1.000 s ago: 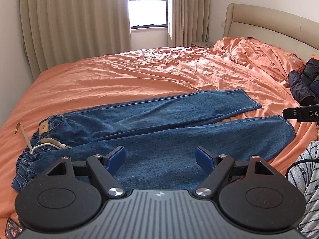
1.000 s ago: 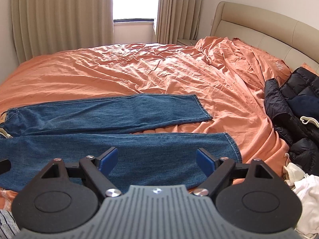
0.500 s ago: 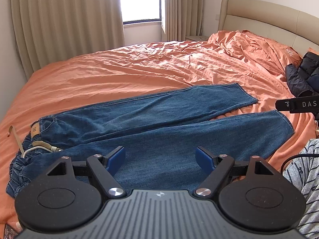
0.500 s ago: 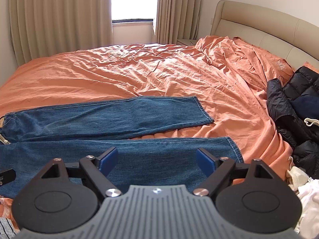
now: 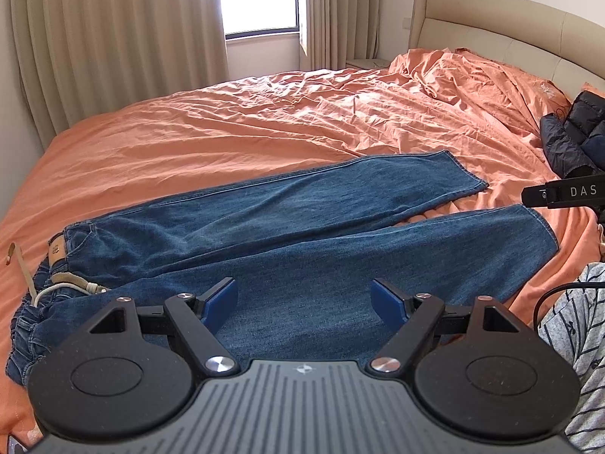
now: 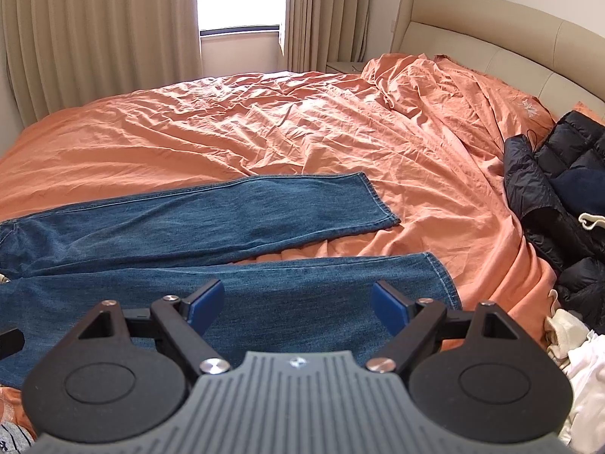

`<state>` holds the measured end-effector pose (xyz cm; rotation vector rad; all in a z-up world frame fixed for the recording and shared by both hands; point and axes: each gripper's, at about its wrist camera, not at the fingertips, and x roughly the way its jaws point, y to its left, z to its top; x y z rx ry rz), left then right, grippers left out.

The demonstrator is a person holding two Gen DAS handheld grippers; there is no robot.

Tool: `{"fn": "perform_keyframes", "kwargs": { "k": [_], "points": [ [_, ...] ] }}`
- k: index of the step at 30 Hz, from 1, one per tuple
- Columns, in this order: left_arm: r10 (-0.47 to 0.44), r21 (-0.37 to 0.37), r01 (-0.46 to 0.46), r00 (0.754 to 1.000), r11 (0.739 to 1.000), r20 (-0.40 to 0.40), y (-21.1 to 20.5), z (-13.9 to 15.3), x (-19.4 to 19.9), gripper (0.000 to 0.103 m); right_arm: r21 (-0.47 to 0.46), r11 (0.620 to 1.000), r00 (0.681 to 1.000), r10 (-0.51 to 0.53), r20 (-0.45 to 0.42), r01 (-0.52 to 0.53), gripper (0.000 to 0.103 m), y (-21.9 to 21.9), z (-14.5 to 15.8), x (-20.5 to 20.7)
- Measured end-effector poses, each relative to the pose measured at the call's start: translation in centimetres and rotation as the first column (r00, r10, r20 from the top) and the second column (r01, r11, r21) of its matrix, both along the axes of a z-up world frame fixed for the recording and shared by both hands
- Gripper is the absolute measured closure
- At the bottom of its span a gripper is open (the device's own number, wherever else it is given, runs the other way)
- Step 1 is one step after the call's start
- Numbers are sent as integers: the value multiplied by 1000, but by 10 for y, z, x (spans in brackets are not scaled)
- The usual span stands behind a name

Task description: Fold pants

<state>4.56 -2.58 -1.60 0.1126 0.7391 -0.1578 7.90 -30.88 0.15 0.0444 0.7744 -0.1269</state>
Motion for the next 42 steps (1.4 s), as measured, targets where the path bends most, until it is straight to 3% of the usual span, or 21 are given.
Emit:
{"fn": "perform_keyframes", "kwargs": {
  "k": [34,37,42],
  "points": [
    [27,26,-27,1000,999,0,30,5,-1,10,-3,1000,1000,-10,-10,10,21,-5,-6,-1],
    [12,55,-13,1000,998,7,44,8,-2,16,3,1000,1000,14,28,-15,21,-11,-8,-5],
    [-4,162,0,1000,987,29,79,15,-8,31,-33,998,983,54,173,-49,21,-26,-9,-13]
  ]
}}
